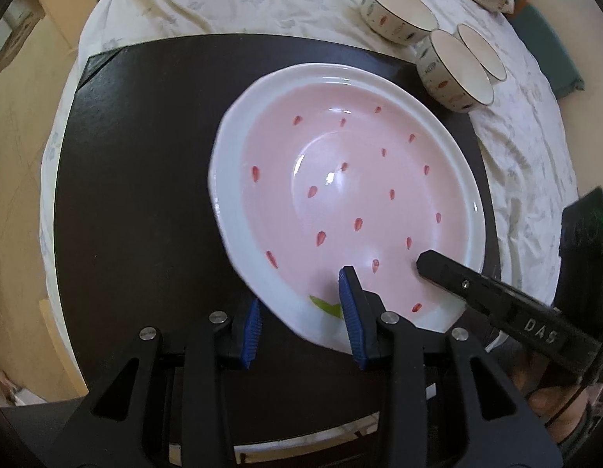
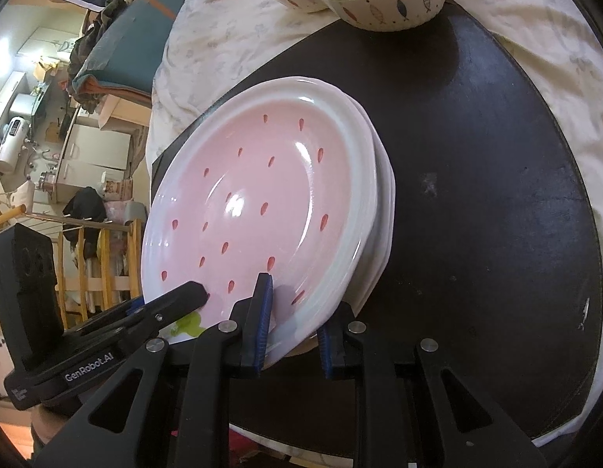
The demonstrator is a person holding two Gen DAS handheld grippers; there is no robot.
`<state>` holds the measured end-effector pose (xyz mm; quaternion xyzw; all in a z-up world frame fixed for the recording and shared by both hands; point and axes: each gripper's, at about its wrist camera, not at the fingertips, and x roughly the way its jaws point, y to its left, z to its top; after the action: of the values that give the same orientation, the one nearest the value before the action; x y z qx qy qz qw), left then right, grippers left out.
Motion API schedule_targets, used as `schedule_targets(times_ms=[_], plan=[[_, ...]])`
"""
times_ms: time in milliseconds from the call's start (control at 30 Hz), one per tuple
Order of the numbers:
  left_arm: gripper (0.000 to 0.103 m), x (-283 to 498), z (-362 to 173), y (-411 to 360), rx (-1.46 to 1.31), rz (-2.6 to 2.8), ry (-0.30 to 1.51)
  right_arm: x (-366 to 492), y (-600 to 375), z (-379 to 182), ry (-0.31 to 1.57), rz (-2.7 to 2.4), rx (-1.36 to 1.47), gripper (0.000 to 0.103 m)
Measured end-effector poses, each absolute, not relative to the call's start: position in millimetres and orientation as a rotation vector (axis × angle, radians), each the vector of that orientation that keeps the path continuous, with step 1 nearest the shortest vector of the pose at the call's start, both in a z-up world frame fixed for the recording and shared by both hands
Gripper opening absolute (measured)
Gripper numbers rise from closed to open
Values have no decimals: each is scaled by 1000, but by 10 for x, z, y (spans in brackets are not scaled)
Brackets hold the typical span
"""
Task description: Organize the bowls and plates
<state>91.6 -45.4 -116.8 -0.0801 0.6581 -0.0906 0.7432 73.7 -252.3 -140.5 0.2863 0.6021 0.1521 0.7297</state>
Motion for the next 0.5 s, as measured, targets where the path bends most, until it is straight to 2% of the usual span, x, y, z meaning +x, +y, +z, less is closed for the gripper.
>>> schedule_targets(times_ms=[367, 433, 500], plan=[[35, 920, -1173, -390, -75, -127, 1444, 717, -2493, -1421, 1341, 348, 603, 21], [45, 932, -1192, -349, -67, -95, 1448, 719, -2504, -1428, 1343, 349, 616, 21], [62, 954, -1216, -305, -64, -58, 1451, 714, -2496, -1427, 1343, 349, 610, 21]])
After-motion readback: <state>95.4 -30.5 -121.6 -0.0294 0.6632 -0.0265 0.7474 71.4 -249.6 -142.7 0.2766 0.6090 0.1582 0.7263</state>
